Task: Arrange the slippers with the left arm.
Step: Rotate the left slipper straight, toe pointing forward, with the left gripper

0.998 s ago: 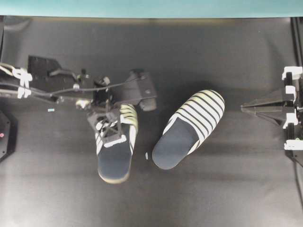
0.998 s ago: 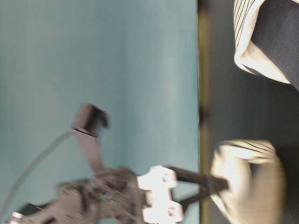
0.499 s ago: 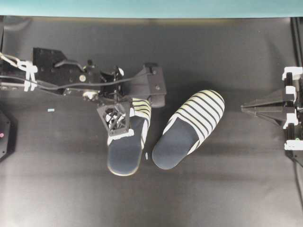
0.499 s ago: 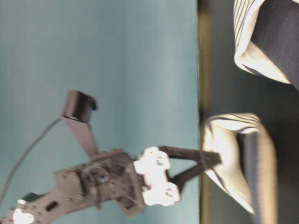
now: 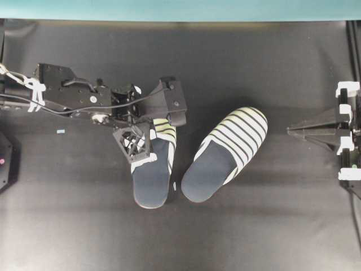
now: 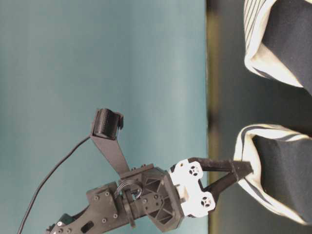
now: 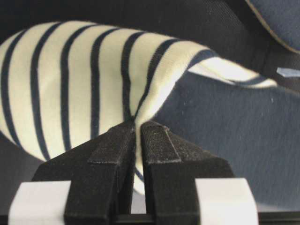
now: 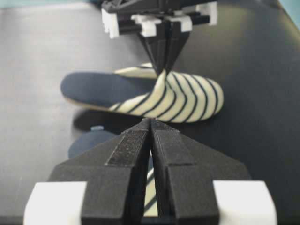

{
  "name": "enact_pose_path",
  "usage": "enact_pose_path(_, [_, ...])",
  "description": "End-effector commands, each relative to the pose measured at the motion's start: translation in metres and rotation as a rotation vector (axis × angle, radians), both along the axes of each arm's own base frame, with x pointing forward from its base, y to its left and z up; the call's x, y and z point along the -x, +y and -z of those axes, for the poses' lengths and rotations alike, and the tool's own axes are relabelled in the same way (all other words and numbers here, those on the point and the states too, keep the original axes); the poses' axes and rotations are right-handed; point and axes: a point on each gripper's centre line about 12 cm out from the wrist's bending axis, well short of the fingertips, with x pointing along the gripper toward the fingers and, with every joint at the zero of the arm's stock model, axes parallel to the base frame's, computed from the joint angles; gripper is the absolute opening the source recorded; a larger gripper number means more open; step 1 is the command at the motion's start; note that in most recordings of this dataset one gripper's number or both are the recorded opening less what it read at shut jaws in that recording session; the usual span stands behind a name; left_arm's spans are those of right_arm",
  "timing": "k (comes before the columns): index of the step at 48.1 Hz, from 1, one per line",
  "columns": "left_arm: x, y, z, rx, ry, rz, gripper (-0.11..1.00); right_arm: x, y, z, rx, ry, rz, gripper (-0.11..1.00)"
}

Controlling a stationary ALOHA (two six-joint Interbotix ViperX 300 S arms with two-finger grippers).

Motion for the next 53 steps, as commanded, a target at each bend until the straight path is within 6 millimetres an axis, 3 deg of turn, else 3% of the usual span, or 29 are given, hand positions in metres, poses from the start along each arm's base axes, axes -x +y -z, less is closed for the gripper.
enact_pose_path(1, [-0.001,0.001,0.001,-0.001,-0.003,-0.007,0.01,-0.001,-0.001,-0.002,-0.006,-0.012,0.009,0.00])
enact_pose_path(32, [0.002,-0.002,0.008,0.006,0.025,-0.007,0.03,-0.001,-0.002,-0.001,-0.015,-0.008,0.011,0.00])
enact_pose_path(36, [0.002,-0.002,0.007,0.006,0.023,-0.008,0.18,-0.001,-0.002,-0.001,-0.015,-0.006,0.011,0.00])
enact_pose_path(44, [0.002,-0.006,0.004,-0.002,0.013,0.018,0.67,-0.001,-0.002,-0.001,-0.016,-0.005,0.011,0.00])
enact_pose_path(48, [0.002,-0.006,-0.007,-0.014,-0.014,0.036,0.85,-0.001,-0.002,0.000,-0.016,-0.003,0.011,0.00])
enact_pose_path(53, [0.001,-0.010,-0.029,-0.043,-0.066,0.091,0.89,-0.001,-0.002,0.000,-0.016,0.000,0.011,0.00])
